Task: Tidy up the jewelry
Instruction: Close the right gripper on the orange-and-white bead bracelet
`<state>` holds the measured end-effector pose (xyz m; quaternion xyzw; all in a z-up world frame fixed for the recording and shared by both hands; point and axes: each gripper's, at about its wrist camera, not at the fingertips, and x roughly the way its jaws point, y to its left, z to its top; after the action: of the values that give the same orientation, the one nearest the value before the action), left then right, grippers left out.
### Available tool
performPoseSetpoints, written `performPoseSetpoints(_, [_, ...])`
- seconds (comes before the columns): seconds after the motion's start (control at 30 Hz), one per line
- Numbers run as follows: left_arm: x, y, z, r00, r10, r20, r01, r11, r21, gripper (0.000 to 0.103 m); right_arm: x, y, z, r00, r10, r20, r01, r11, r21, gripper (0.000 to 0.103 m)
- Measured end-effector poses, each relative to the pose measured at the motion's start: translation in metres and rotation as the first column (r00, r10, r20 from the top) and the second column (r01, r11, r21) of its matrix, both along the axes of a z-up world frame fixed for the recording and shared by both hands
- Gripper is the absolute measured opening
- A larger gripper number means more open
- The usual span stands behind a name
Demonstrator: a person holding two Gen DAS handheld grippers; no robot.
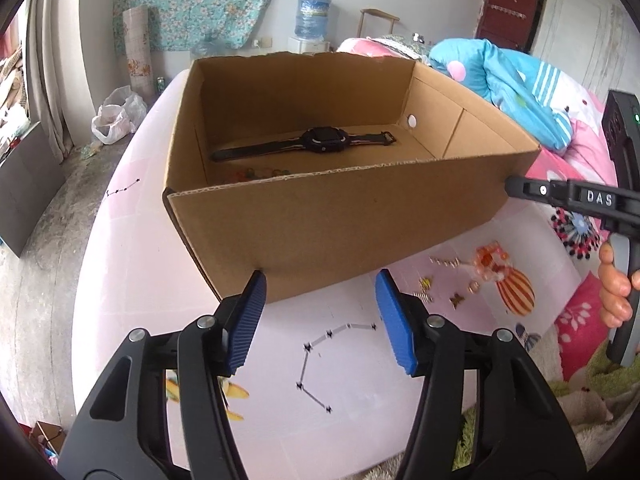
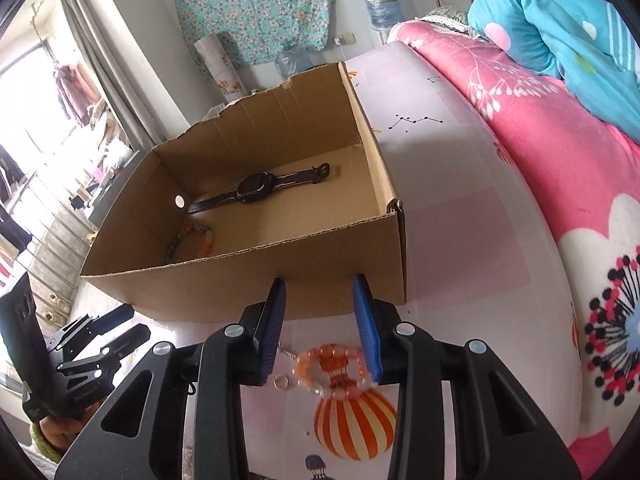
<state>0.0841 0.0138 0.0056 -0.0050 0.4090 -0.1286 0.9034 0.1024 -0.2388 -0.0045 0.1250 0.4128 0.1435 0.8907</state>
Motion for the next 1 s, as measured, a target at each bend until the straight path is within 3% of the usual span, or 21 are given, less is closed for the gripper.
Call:
performPoseSetpoints(0.23, [0.011,0.002,-0.007,1.000,-0.005,-0.014,0.005,1.000,-0.010,0.054,-0.004,-0.015,-0.001,0.999,-0.034,-0.029,0.033,0.999,-0.010,0.034])
performPoseSetpoints(0.5, [-0.001,-0.017,-0.029,0.989,-0.097,-0.111,0.090,0.994,-0.064,0.054,-0.021,-0.015,-0.040,0.973,-0.048,-0.225,0.035,0.998,-0.058,0.029])
performPoseSetpoints(0.8, [-0.008,-0.043,-0.030,0.983,-0.166,-0.074,0.165,0.986,-0.016,0.054,-0.011,0.001,-0.048,0.969,-0.045,-0.242,0.012,0.990,-0.139,0.022])
performPoseSetpoints(0.9, [-0.009,-0.045,-0.029,0.982,-0.175,-0.066,0.175,0.985,-0.007,0.054,-0.008,0.009,-0.047,0.969,-0.046,-0.241,-0.002,0.981,-0.195,0.010])
performPoseSetpoints(1.0, [-0.009,-0.045,-0.029,0.982,-0.176,-0.066,0.175,0.984,-0.013,0.054,-0.008,0.008,-0.047,0.969,-0.044,-0.244,-0.001,0.983,-0.182,0.010])
